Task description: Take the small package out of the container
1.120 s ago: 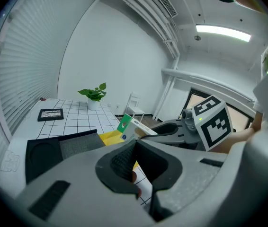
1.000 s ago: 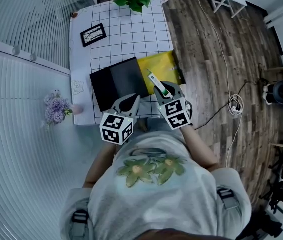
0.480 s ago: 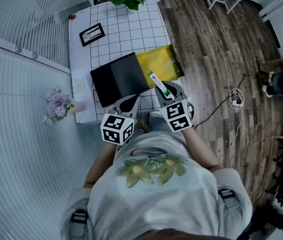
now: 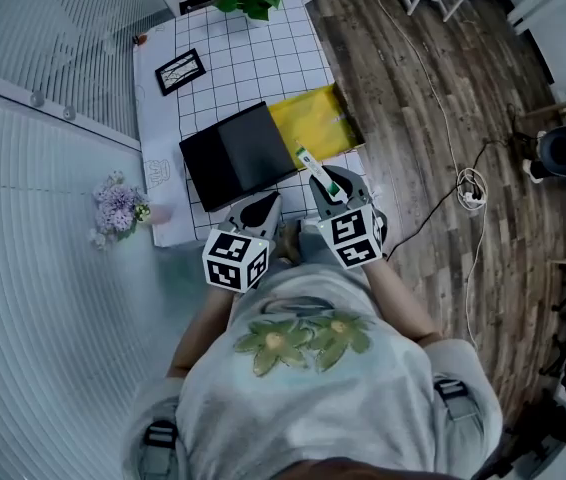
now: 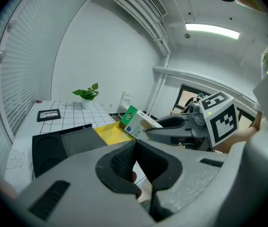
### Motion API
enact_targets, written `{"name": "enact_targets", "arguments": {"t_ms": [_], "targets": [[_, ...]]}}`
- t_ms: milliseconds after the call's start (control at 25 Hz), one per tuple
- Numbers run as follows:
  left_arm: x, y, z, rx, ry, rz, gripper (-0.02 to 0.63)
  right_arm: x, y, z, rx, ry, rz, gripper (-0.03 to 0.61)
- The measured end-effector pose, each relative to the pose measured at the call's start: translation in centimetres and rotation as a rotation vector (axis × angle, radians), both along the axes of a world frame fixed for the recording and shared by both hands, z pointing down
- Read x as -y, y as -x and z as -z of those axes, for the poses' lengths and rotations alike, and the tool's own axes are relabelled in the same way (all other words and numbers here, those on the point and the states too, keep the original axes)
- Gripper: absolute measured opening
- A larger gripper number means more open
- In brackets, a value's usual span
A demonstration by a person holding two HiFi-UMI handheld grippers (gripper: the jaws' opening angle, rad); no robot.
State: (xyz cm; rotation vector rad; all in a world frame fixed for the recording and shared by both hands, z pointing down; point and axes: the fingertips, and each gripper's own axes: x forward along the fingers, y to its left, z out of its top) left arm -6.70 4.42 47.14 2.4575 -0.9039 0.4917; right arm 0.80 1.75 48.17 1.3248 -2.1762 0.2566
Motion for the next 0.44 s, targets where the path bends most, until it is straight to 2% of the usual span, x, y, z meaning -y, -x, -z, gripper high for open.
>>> {"name": "enact_targets", "arguments": {"t_ms": [440], "targets": [[-1.3, 0.3, -0.2, 0.0, 0.008, -0.018, 0.006, -1.8, 0.4, -0.3, -0.003, 0.013, -0.016, 0.089]]}}
